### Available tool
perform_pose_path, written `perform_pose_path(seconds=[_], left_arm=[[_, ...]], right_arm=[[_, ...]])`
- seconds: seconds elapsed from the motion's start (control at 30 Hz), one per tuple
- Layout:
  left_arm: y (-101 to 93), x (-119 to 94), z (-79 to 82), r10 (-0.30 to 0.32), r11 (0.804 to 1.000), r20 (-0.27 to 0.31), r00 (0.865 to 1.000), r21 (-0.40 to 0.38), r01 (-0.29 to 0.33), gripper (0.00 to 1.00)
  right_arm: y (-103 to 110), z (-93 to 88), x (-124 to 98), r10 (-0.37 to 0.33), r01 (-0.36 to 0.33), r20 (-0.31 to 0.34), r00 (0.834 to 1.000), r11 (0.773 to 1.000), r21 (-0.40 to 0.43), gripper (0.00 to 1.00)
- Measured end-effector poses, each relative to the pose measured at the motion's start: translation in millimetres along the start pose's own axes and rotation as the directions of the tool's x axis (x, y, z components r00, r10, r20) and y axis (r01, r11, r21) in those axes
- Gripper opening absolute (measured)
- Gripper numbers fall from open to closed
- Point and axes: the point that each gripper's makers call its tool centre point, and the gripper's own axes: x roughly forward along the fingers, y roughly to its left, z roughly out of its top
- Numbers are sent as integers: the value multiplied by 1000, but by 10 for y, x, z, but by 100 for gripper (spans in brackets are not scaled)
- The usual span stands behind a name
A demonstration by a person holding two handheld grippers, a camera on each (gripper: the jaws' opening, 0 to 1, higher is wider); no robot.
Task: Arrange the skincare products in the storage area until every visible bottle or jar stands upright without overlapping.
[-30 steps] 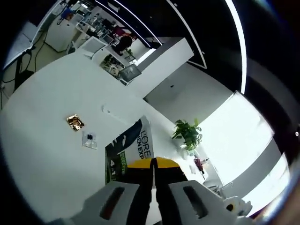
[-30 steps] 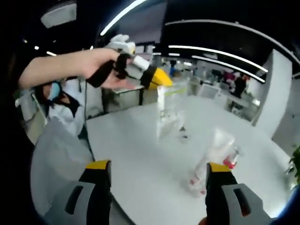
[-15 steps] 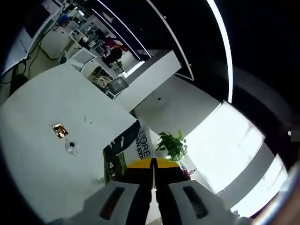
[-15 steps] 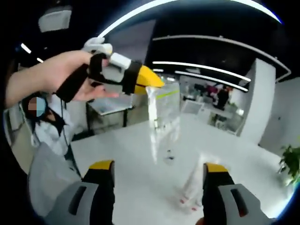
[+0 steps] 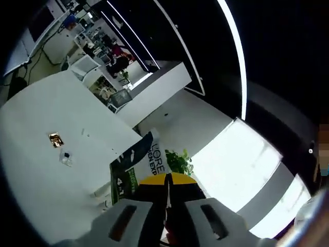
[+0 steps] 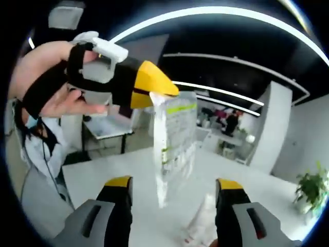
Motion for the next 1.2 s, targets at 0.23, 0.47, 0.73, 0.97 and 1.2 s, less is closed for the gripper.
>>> perform_pose_path(seconds=[0.23, 0.47, 0.73, 0.97, 1.2], left_arm=[[-113, -10, -83, -28, 999, -9, 1000, -19, 28, 0], [-173, -10, -132, -41, 999, -21, 999, -29, 40, 0], [-162, 15, -186, -39, 998, -33, 999, -41, 38, 0], [-171, 17, -236, -66, 998, -54, 996, -19, 65, 0], [-171, -72, -279, -103, 985, -110, 989, 125, 117, 0]], right_arm=[[45, 118, 34, 12, -12, 49, 999, 1000, -9, 52], [-93, 115, 22, -35, 36, 57, 998, 999, -25, 35], [-169, 58, 1, -39, 41, 25, 999, 995, -91, 0], [-170, -20, -22, 21, -21, 9, 1000, 1000, 14, 0], [45, -82, -26, 251, -265, 91, 964, 857, 441, 0]])
